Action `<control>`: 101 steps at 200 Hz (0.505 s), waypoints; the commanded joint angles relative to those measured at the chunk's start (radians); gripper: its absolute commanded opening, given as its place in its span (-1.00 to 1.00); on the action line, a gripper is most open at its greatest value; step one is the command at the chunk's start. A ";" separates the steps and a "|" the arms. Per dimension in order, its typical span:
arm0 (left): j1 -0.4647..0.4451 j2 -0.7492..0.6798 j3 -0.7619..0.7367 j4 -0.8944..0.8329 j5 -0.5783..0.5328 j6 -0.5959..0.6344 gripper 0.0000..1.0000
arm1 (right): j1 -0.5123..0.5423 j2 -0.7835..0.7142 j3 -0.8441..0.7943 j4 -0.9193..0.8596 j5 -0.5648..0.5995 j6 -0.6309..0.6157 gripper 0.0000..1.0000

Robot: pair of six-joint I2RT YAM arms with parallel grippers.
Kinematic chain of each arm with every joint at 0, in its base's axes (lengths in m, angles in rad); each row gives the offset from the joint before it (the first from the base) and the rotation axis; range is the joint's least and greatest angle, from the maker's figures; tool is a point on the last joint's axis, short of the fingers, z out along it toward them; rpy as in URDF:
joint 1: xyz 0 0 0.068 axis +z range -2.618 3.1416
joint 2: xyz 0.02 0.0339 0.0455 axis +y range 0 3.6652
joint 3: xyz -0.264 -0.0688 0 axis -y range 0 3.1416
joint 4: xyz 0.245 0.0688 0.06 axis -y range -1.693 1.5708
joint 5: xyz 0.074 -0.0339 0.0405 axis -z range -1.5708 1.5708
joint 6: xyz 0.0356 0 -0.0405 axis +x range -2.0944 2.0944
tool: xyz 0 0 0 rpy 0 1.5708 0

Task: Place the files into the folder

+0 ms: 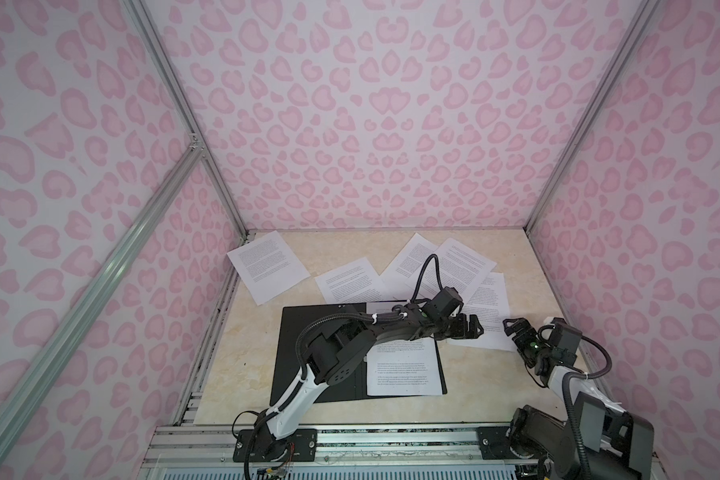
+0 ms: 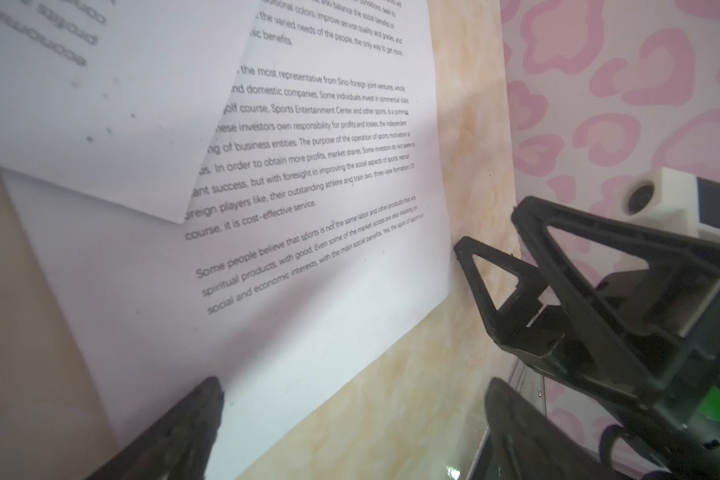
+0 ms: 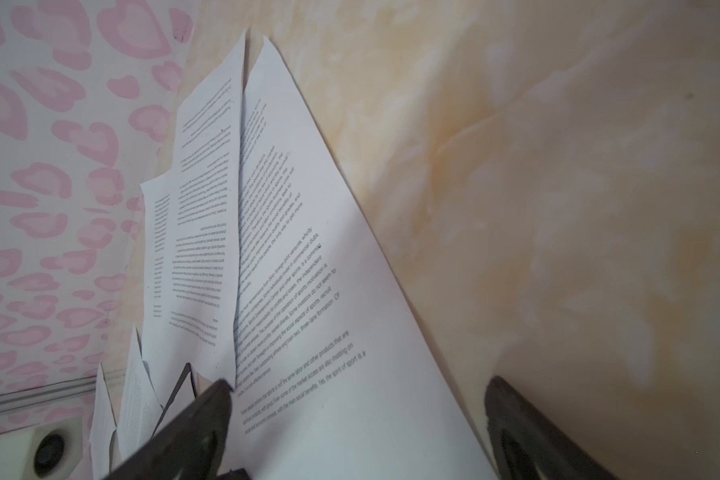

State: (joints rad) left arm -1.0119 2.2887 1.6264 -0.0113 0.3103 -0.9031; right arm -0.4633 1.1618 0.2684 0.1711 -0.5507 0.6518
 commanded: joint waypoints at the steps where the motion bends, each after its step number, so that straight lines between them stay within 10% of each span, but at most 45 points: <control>1: -0.002 0.016 -0.026 -0.141 -0.037 0.001 0.99 | 0.027 0.065 0.011 -0.058 -0.070 0.018 0.92; 101: -0.010 0.020 -0.054 -0.143 -0.033 0.013 0.98 | 0.098 0.125 0.101 0.051 -0.175 0.059 0.92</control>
State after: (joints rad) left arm -1.0176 2.2841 1.5913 0.0395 0.3065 -0.8875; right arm -0.3683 1.3010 0.3347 0.2722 -0.7021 0.7048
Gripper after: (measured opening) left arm 0.990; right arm 0.953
